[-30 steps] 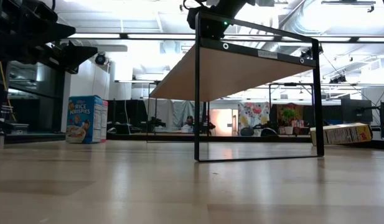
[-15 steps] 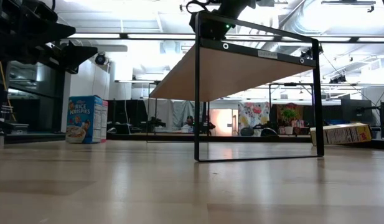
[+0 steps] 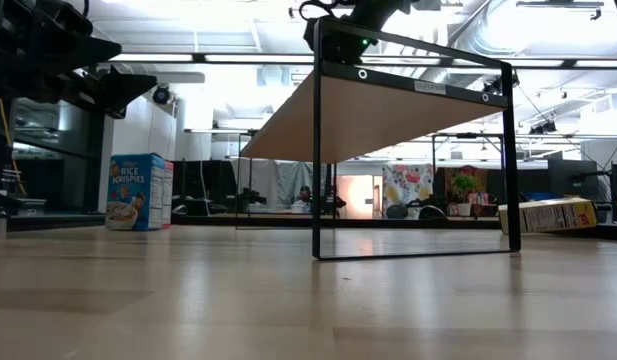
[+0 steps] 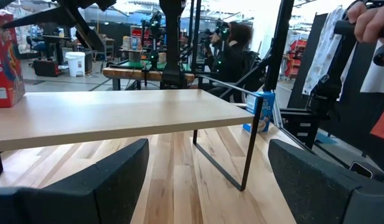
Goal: Stack cereal on shelf
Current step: Put the right red cereal box on the shelf
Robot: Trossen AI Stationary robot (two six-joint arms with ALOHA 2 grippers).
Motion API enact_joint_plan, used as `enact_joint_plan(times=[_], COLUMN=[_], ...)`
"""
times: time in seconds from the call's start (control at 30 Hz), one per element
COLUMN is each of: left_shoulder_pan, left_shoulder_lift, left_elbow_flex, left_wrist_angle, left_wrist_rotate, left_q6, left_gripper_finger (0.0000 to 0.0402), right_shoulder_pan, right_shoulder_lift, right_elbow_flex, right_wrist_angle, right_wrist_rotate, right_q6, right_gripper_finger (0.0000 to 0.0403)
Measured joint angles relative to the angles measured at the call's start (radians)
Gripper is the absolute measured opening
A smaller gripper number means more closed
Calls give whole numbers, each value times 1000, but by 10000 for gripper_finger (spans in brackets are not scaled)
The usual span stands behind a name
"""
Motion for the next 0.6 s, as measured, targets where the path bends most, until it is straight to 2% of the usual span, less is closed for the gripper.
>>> enact_joint_plan(times=[0.13, 0.27, 0.6], left_shoulder_pan=[0, 0, 0], left_shoulder_lift=[0, 0, 0], left_elbow_flex=[0, 0, 0], left_wrist_angle=[0, 0, 0], left_wrist_rotate=[0, 0, 0], left_q6=[0, 0, 0], left_gripper_finger=[322, 322, 322], right_shoulder_pan=[0, 0, -28], right_shoulder_lift=[0, 0, -1], right_elbow_flex=[0, -1, -1], right_wrist_angle=[9, 11, 9], right_wrist_rotate=[3, 27, 45], right_q6=[0, 0, 47], right_gripper_finger=[125, 150, 156])
